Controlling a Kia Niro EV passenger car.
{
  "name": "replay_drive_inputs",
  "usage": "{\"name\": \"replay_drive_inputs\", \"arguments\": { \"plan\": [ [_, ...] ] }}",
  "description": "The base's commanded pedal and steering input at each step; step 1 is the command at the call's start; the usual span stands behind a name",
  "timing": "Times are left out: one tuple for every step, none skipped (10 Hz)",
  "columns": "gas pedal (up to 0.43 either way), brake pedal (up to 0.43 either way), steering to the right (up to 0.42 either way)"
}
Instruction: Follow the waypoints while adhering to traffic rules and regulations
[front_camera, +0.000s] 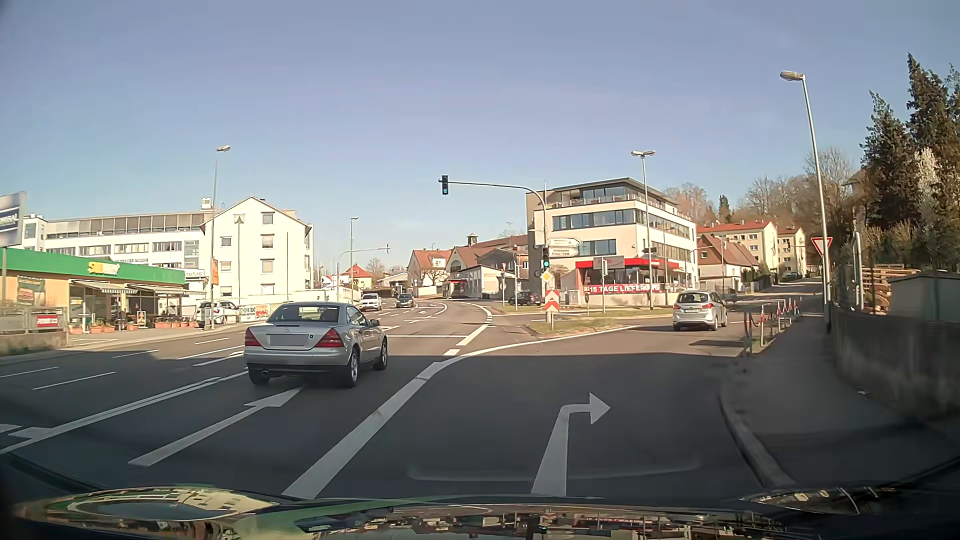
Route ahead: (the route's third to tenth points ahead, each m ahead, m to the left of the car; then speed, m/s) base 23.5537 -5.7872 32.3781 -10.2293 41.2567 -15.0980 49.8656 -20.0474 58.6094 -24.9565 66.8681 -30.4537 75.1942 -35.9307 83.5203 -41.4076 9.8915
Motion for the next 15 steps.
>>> {"name": "replay_drive_inputs", "arguments": {
  "plan": [
    [0.087, 0.000, 0.079],
    [0.087, 0.000, 0.086],
    [0.087, 0.000, 0.096],
    [0.087, 0.000, 0.106],
    [0.087, 0.000, 0.114],
    [0.087, 0.000, 0.121],
    [0.087, 0.000, 0.124],
    [0.098, 0.000, 0.124],
    [0.098, 0.000, 0.125],
    [0.110, 0.000, 0.125],
    [0.110, 0.000, 0.124],
    [0.110, 0.000, 0.123],
    [0.118, 0.000, 0.121],
    [0.150, 0.000, 0.118],
    [0.157, 0.000, 0.113]
  ]
}}
